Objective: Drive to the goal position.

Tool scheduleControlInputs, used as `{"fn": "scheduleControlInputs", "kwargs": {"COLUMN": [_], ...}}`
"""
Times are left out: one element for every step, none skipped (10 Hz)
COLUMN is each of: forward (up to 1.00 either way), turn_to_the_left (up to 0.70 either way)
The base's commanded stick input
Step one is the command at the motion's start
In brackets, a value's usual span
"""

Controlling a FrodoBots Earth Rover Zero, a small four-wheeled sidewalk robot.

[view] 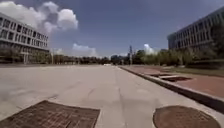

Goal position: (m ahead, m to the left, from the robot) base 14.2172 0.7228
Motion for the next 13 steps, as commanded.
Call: {"fn": "scheduleControlInputs", "kwargs": {"forward": [0.7, 0.7, 0.7, 0.7, 0.7, 0.7, 0.7, 0.7, 0.7, 0.7, 0.7, 0.7, 0.7], "turn_to_the_left": [0.0, 0.0, 0.0, 0.0, 0.0, 0.0, 0.0, 0.0, 0.0, 0.0, 0.0, 0.0, 0.0]}}
